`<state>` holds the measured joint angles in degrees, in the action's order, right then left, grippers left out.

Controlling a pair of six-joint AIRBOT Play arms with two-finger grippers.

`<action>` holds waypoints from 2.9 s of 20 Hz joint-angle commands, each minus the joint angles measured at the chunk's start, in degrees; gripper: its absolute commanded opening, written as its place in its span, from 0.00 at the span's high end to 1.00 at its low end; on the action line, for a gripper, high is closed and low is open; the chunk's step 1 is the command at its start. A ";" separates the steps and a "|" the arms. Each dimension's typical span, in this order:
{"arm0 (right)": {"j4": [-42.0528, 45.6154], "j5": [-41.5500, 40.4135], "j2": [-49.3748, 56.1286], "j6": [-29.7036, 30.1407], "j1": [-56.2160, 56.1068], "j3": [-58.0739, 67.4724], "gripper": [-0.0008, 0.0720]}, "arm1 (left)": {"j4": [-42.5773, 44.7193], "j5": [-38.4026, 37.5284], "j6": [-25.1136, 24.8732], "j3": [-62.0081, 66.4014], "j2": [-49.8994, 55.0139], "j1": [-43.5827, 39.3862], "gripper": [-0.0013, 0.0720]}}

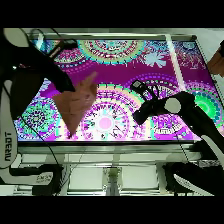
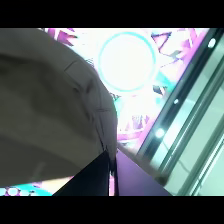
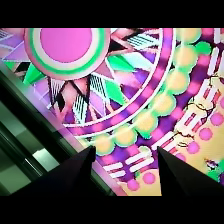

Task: Fold the clothes and pants, and hang the long-sleeved shirts on hangers.

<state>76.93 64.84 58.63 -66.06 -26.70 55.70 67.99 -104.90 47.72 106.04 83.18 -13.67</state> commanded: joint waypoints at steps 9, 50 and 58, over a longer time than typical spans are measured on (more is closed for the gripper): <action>2.95 5.16 -0.94 16.59 0.63 -1.14 0.24 | 19.28 -1.27 2.86 -24.98 -14.12 -23.02 0.97; 7.26 -1.75 13.55 8.04 6.45 39.06 0.99 | 6.62 53.46 2.54 -20.00 -19.69 9.46 0.97; -0.90 23.96 13.68 8.09 4.48 41.03 0.99 | 3.30 30.42 4.48 -19.80 -18.51 10.29 0.97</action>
<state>80.60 78.52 72.27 -57.65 -21.52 96.60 72.73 -63.02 49.25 86.02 63.26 -4.16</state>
